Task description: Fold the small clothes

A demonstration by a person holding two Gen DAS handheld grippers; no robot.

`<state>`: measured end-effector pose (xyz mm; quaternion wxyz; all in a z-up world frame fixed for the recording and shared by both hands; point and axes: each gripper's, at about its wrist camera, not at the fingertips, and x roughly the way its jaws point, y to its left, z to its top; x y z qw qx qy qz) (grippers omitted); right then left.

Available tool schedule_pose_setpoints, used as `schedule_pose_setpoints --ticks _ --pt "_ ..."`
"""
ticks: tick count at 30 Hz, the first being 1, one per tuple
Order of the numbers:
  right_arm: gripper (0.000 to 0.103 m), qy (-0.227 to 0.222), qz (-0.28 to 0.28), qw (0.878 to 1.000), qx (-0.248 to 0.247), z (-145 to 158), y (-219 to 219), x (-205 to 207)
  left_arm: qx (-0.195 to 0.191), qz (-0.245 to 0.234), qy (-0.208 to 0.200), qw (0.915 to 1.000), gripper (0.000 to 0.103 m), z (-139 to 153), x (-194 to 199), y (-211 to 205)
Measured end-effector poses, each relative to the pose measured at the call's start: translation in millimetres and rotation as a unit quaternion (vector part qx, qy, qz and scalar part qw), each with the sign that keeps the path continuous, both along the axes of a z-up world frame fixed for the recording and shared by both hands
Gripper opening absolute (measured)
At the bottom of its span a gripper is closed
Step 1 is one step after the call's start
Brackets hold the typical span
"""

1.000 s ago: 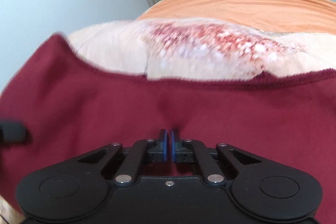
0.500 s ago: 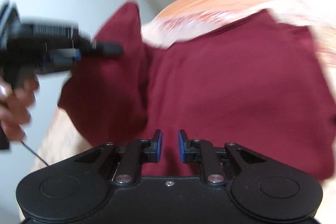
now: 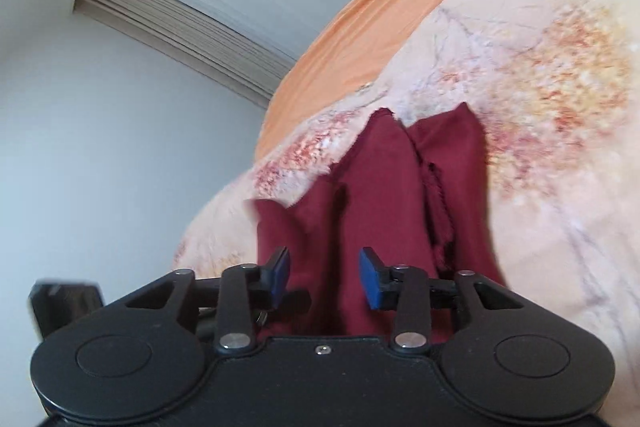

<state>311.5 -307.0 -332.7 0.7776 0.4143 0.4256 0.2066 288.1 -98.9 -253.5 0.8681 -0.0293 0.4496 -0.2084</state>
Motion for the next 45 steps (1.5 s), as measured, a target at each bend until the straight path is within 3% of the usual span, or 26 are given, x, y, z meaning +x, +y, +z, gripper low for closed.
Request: schedule_pose_setpoints --ticks 5,8,12,17,19,22,27,28,30,31,33,35,38,45 --pt "0.043 -0.003 0.019 1.000 -0.009 2.9 9.7 17.8 0.008 -0.016 -0.013 0.9998 0.064 9.8 -23.2 17.1" --pt "0.044 -0.009 0.044 0.999 -0.029 -0.1 22.4 29.2 0.019 -0.027 0.003 0.9995 0.066 -0.3 -39.7 25.3" --pt "0.046 -0.027 0.083 0.994 -0.067 -3.1 44.1 47.5 0.002 -0.031 0.026 0.9992 0.067 -15.5 -56.5 32.6" --pt "0.051 -0.029 0.099 0.991 -0.084 -7.1 61.1 67.6 0.010 -0.057 0.003 0.9983 0.067 -18.1 -71.9 31.0" --pt "0.052 -0.023 0.101 0.991 -0.085 -9.0 63.9 72.5 0.012 -0.073 -0.012 0.9972 0.072 -13.0 -78.2 29.9" --pt "0.055 -0.016 0.103 0.991 -0.085 -11.6 66.4 76.6 0.026 -0.110 -0.046 0.9925 0.083 -7.2 -92.4 26.2" --pt "0.059 0.005 0.107 0.991 -0.077 -22.0 69.8 81.9 0.111 -0.179 -0.099 0.9726 0.083 -18.5 -111.2 4.3" --pt "0.059 0.008 0.108 0.991 -0.076 -23.9 70.2 82.5 0.124 -0.186 -0.106 0.9688 0.082 -22.1 -113.4 -0.1" --pt "0.059 0.013 0.110 0.991 -0.069 -27.5 70.6 84.5 0.142 -0.191 -0.113 0.9649 0.057 -26.6 -112.2 -9.2" --pt "0.057 0.015 0.111 0.992 -0.065 -28.7 70.3 85.7 0.143 -0.187 -0.112 0.9654 0.050 -28.5 -110.0 -9.4" --pt "0.050 0.020 0.114 0.991 -0.065 -29.6 70.5 88.5 0.126 -0.172 -0.103 0.9715 0.037 -27.5 -103.3 -5.0" --pt "0.034 0.021 0.124 0.990 -0.068 -29.6 72.1 91.2 0.102 -0.152 -0.098 0.9782 0.029 -21.8 -98.3 0.7" --pt "0.018 0.015 0.136 0.988 -0.071 -27.7 73.9 93.4 0.072 -0.132 -0.096 0.9839 0.024 -8.8 -93.1 10.2" --pt "0.013 -0.012 0.128 0.991 -0.024 -2.0 46.6 94.1 0.009 -0.109 -0.111 0.9879 0.018 21.7 -88.6 9.6"
